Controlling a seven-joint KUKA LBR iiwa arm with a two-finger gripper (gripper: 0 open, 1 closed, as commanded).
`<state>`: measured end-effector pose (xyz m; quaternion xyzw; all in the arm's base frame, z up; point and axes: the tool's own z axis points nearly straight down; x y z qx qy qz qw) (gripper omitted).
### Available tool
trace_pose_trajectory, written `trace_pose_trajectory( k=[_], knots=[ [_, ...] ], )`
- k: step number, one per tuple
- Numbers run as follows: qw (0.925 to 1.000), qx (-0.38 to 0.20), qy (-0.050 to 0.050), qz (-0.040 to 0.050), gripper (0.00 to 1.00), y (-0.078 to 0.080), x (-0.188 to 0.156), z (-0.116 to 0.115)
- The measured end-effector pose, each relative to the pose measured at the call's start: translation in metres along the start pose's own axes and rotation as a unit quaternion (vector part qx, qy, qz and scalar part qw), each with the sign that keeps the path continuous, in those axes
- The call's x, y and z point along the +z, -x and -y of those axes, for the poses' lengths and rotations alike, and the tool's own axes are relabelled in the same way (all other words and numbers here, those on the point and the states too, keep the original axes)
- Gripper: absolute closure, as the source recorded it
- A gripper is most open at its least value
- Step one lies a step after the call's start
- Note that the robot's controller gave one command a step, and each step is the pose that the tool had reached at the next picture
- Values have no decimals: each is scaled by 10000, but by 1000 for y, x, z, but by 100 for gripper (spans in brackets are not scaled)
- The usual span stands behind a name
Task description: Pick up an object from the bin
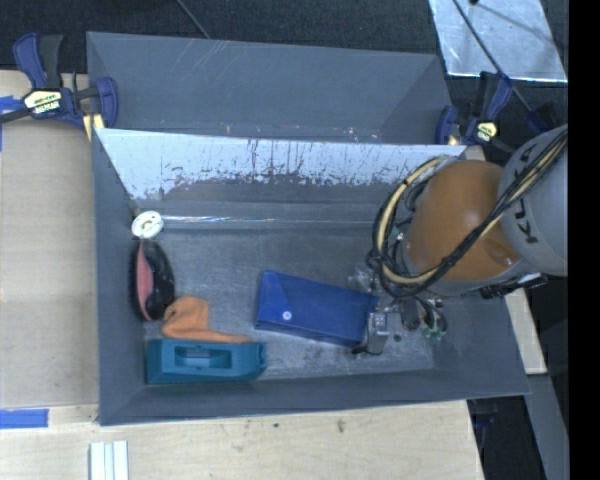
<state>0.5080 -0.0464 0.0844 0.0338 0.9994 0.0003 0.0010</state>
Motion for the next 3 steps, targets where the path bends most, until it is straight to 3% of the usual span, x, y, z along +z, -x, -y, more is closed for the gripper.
trace_pose_trajectory(
  k=[1,3],
  knots=[
    [10000,1,0,0,100,0,0,0],
    [10000,-8,-7,23,100,18,-47,11]
  ],
)
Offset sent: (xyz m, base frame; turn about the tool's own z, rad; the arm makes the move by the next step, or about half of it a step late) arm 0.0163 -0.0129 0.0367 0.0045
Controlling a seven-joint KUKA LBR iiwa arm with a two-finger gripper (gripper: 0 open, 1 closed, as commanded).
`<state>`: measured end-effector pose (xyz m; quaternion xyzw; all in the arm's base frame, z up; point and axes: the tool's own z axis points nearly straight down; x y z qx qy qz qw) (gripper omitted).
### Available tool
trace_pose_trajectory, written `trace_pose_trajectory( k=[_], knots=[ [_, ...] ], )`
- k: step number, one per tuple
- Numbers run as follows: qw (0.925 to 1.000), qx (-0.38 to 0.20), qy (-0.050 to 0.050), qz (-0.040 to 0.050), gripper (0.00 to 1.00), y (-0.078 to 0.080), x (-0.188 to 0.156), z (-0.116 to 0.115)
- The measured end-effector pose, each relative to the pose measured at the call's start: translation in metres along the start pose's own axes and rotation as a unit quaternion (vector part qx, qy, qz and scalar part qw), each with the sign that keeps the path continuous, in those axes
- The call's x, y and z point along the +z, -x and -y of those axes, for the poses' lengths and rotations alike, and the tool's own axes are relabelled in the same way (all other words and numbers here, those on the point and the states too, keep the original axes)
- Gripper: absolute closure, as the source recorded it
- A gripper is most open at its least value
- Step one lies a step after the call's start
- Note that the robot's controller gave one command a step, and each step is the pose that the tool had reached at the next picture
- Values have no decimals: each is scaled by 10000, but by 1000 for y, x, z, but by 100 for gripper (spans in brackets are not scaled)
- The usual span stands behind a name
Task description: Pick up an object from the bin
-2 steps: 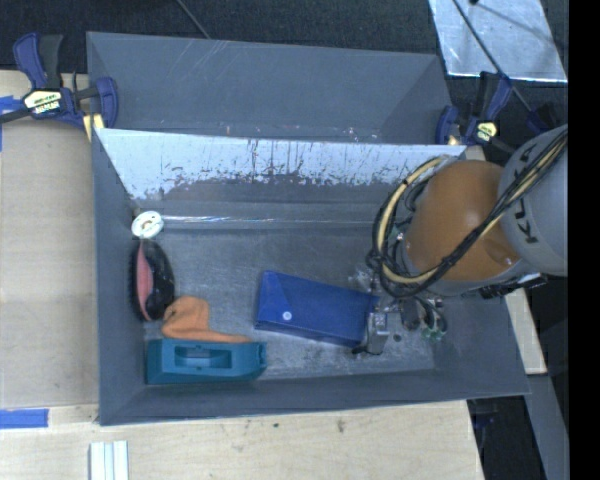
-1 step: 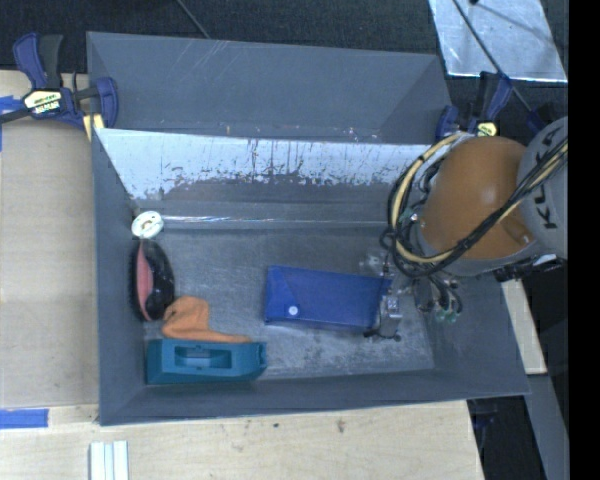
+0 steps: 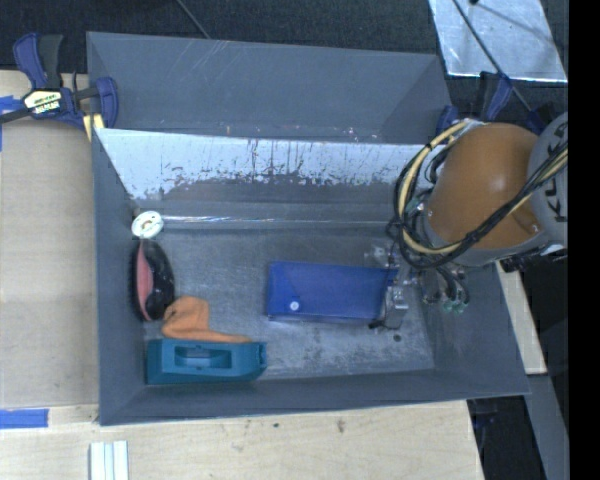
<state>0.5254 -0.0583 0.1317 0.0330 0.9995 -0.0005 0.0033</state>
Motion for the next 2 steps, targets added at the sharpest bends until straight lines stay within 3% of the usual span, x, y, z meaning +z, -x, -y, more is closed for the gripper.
trace_pose_trajectory(
  k=[1,2],
  knots=[
    [9999,-134,13,-58,100,-3,-42,29],
    [9999,-122,-13,-2,100,3,-81,19]
  ],
)
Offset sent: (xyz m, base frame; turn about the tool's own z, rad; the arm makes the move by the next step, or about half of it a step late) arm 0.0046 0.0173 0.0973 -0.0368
